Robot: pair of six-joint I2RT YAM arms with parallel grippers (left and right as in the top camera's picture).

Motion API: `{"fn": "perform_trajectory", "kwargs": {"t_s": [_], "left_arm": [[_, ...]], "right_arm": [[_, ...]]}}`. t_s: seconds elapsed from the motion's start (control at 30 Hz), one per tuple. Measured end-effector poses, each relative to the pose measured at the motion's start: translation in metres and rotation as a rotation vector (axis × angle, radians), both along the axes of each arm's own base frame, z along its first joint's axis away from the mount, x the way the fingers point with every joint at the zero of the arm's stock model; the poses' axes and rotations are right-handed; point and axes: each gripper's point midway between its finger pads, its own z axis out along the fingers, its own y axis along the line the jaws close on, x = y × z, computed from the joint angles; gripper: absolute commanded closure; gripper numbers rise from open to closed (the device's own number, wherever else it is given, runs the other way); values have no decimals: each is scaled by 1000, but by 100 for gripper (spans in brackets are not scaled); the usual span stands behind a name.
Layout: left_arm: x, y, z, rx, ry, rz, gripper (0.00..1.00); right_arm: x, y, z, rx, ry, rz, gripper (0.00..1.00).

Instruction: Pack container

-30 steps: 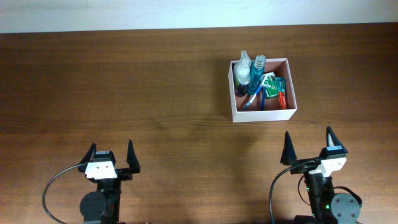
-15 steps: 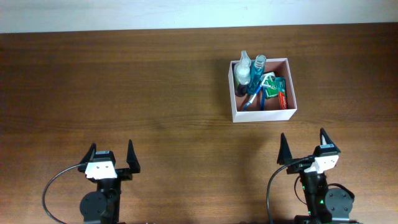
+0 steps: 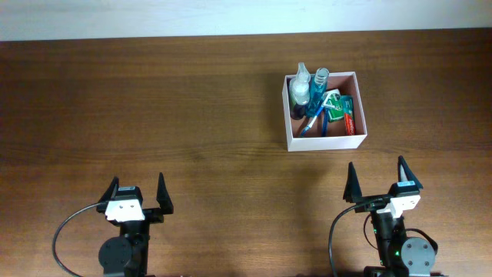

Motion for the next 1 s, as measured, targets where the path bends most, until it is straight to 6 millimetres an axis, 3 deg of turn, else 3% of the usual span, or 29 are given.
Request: {"fn": "perform_trajectory", "kwargs": {"t_s": [0.13, 0.4, 0.57, 1.0], "left_arm": [[0, 0, 0, 0, 0, 0, 1], [0, 0, 0, 0, 0, 0, 1], [0, 0, 0, 0, 0, 0, 0], [0, 0, 0, 0, 0, 0, 1]], "right_arm": [[1, 0, -4, 1, 16, 0, 1], [3, 0, -39, 14, 159, 0, 1], [2, 0, -50, 19, 203, 1, 1], [2, 0, -50, 18, 204, 1, 1]]}}
